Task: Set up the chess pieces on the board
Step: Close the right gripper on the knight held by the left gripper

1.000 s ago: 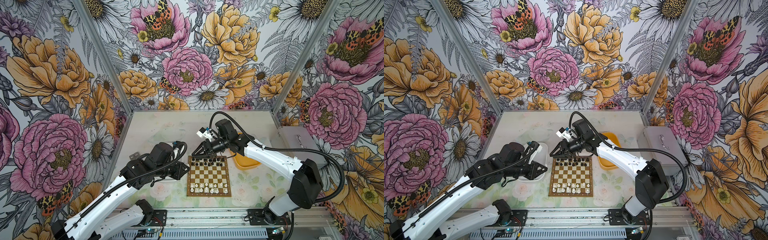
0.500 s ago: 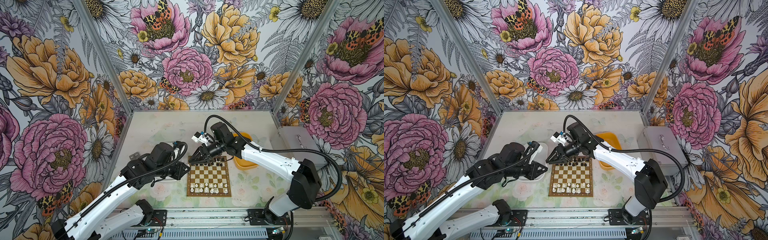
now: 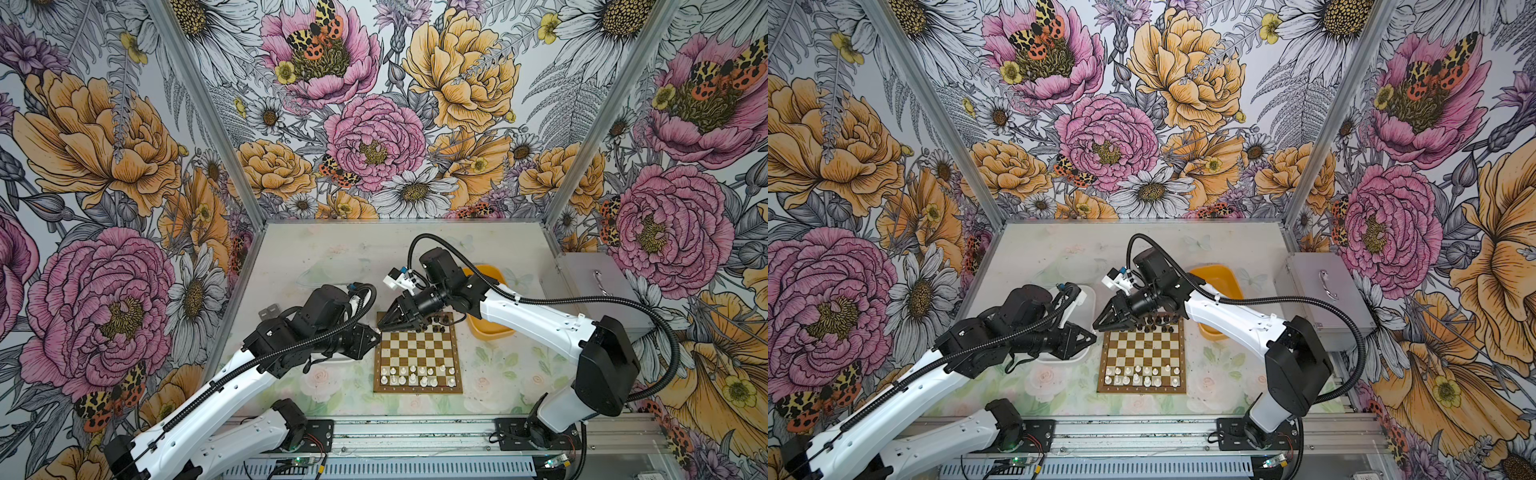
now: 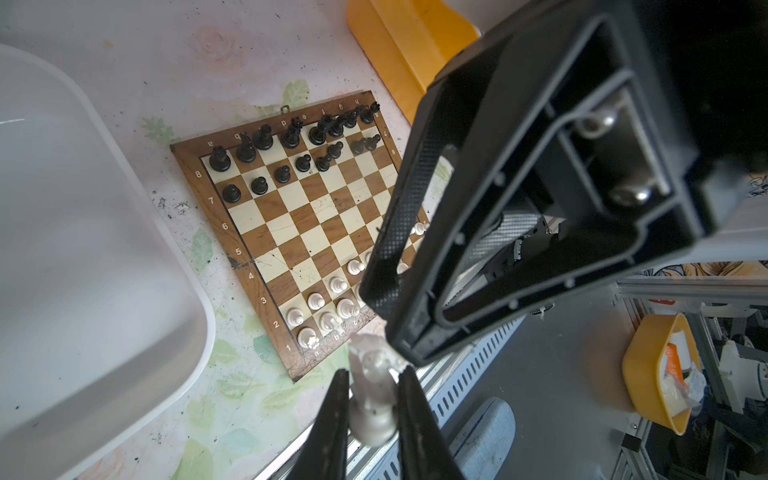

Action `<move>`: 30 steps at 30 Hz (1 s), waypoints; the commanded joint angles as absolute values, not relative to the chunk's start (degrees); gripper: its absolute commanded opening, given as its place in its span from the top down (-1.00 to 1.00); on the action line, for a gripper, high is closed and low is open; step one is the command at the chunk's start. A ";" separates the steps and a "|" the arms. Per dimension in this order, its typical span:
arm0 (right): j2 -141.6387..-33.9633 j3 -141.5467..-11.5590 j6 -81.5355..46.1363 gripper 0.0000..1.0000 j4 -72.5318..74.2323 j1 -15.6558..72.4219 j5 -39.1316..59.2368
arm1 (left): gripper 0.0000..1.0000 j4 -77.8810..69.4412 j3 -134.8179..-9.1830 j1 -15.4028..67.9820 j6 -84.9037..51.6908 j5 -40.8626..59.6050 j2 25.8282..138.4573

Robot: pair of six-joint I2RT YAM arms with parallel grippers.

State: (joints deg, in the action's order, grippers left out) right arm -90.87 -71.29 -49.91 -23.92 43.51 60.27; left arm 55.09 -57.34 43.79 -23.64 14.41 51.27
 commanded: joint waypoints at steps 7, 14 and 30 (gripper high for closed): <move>-92.37 -71.69 -48.78 0.51 -22.85 44.60 61.19 | 1.00 54.23 -59.39 44.81 -23.38 13.29 51.54; -92.41 -72.16 -48.78 0.54 -22.91 45.09 61.68 | 1.00 54.23 -59.50 44.91 -23.06 13.44 51.68; -92.03 -72.07 -48.85 0.82 -22.94 45.16 61.52 | 1.00 54.40 -59.94 44.93 -22.07 13.37 52.46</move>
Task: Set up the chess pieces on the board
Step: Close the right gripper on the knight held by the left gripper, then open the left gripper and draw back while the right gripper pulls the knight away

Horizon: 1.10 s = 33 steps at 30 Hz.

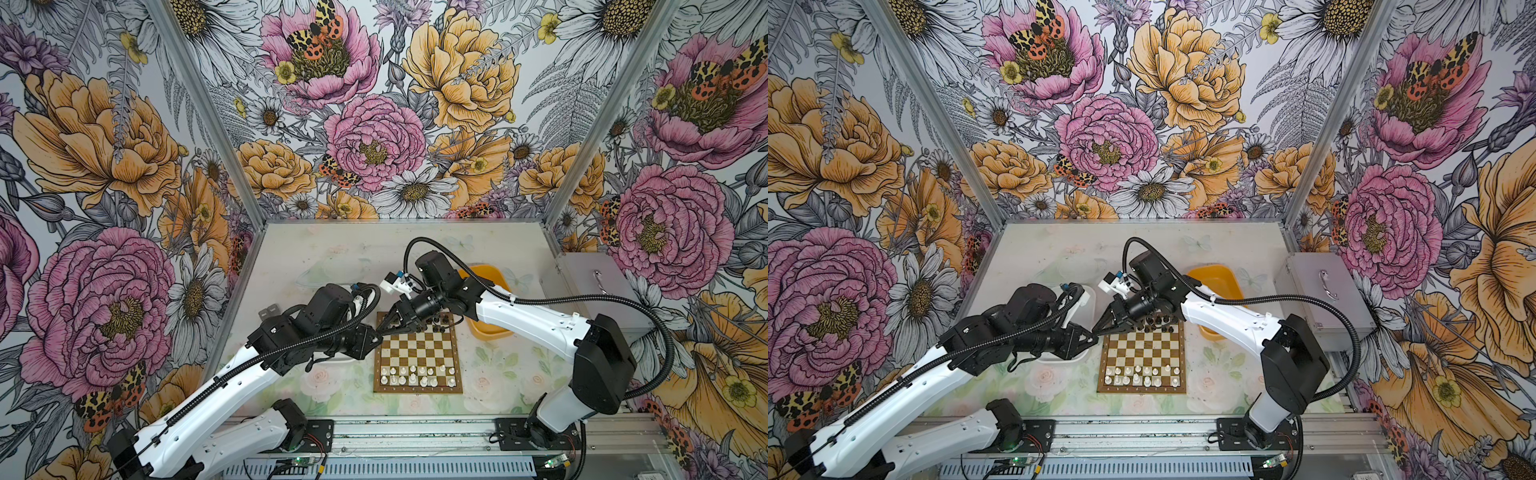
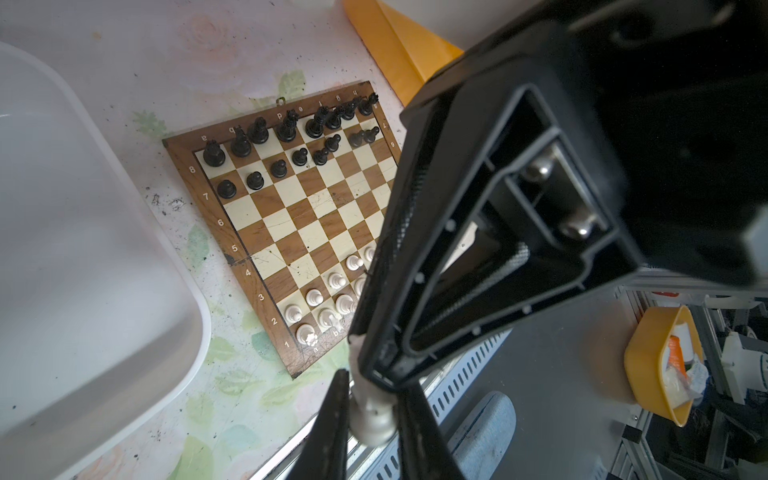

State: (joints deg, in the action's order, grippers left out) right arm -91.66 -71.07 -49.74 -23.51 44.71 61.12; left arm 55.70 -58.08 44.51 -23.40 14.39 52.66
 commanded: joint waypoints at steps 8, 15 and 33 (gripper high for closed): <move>-91.95 -72.07 -48.80 0.90 -23.07 45.16 60.65 | 0.70 54.49 -59.85 44.91 -22.15 13.62 52.83; -92.40 -72.77 -48.52 0.92 -23.46 45.11 60.16 | 0.52 54.49 -59.81 44.93 -21.97 13.71 53.69; -95.63 -75.39 -46.62 0.97 -25.43 42.95 59.59 | -0.28 54.49 -59.60 44.13 -21.28 13.96 54.63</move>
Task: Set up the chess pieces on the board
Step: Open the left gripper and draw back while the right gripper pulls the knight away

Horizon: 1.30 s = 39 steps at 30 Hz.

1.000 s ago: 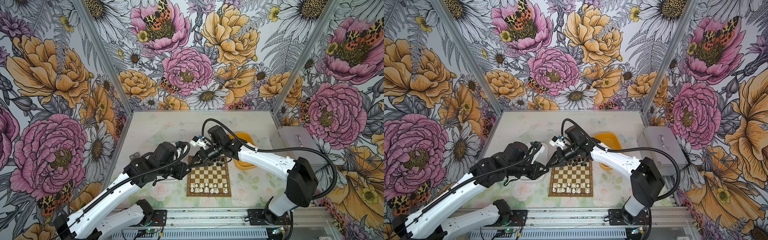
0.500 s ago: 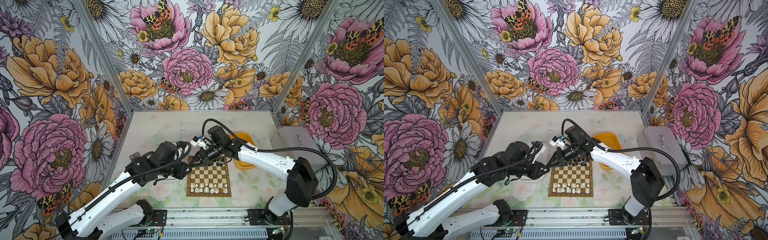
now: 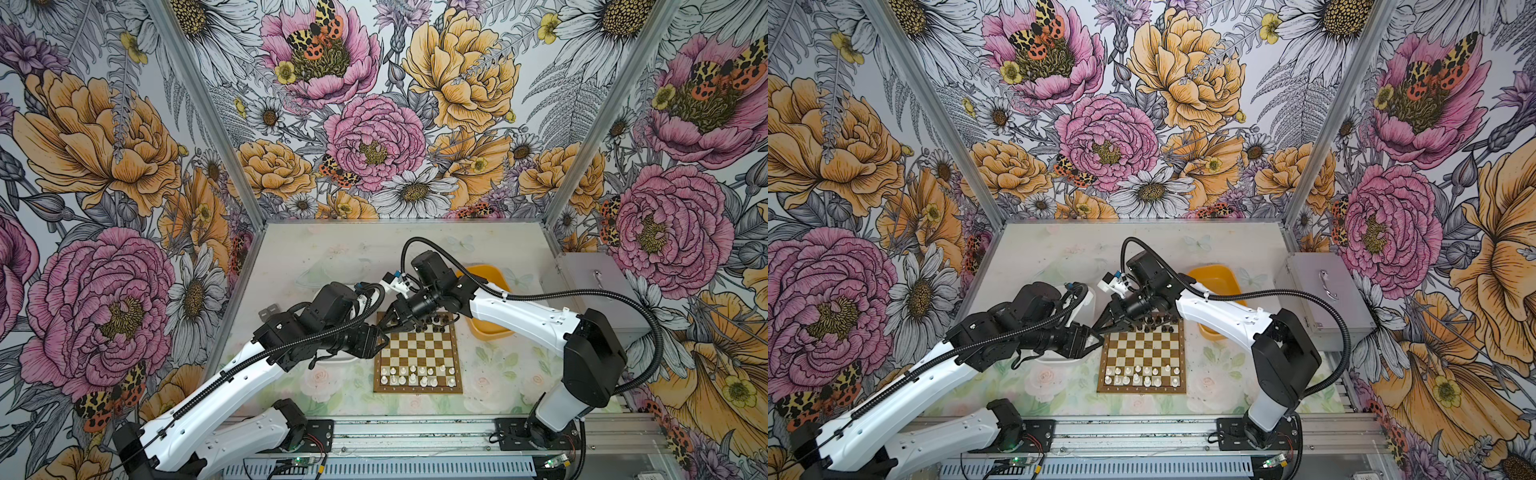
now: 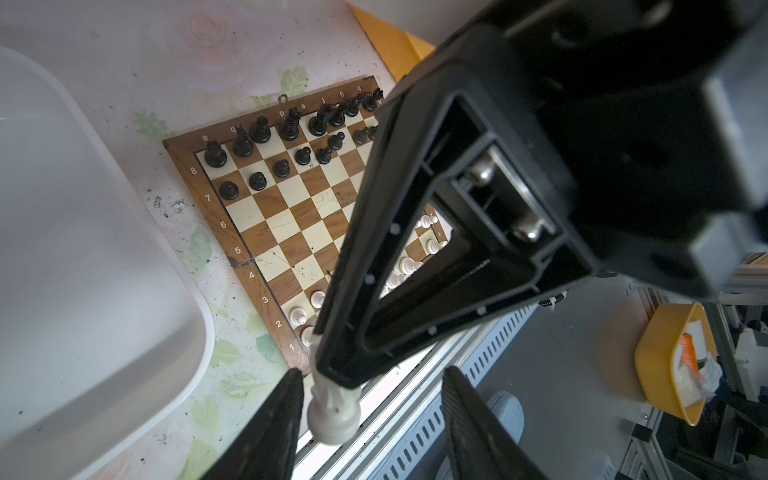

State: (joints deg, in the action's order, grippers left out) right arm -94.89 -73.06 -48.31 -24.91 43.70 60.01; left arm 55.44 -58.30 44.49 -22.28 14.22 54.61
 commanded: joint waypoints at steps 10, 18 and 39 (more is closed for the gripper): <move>-98.07 -77.82 -44.10 0.97 -28.23 39.18 60.26 | -0.98 55.19 -59.59 42.04 -20.92 14.52 53.77; -99.10 -80.13 -39.87 0.99 -33.23 35.89 59.74 | -0.98 56.63 -59.60 40.74 -23.28 12.52 50.80; -81.42 -73.15 -26.99 1.00 -55.03 36.74 37.77 | -0.98 58.67 -60.06 37.91 -44.86 -5.57 48.96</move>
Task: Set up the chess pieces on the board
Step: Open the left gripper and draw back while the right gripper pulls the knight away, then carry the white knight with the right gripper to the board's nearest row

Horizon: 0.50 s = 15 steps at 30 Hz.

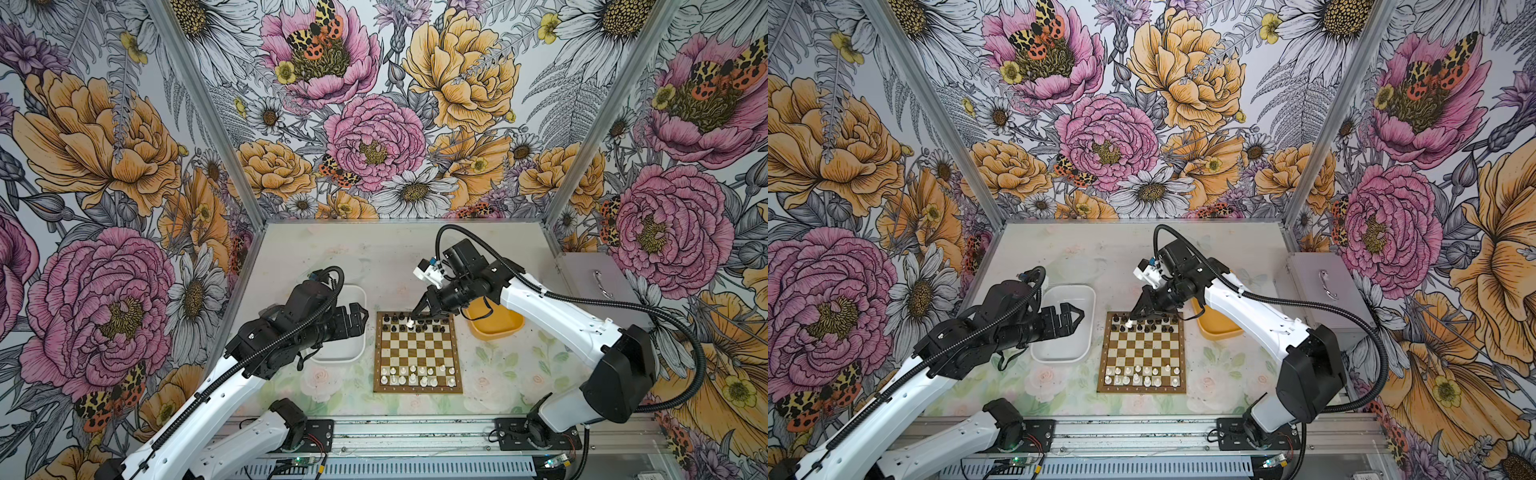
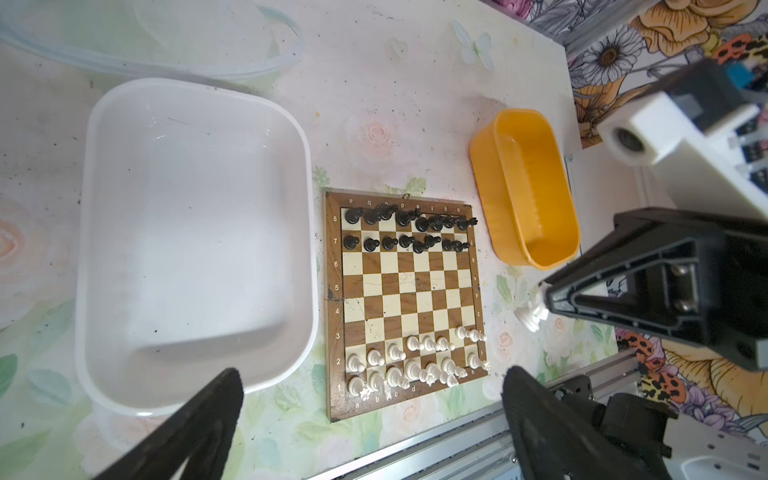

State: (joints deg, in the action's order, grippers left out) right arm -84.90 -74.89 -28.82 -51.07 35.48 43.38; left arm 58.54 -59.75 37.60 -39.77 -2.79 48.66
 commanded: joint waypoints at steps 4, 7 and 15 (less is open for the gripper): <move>-76.49 -69.92 -27.28 1.00 -58.02 38.85 32.12 | -0.98 58.47 -59.06 42.02 -49.04 -9.75 49.20; -73.16 -67.86 -27.76 1.00 -59.95 40.70 27.65 | -0.98 58.41 -59.32 45.91 -51.26 -14.21 50.10; -66.71 -62.15 -30.16 1.00 -63.72 44.94 18.61 | -0.98 58.40 -62.56 53.81 -53.00 -21.62 55.78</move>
State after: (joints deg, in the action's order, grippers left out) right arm -68.79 -63.77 -29.06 -61.56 44.03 24.16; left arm 58.59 -60.10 52.12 -51.33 -16.43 54.68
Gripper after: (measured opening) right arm 0.081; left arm 0.987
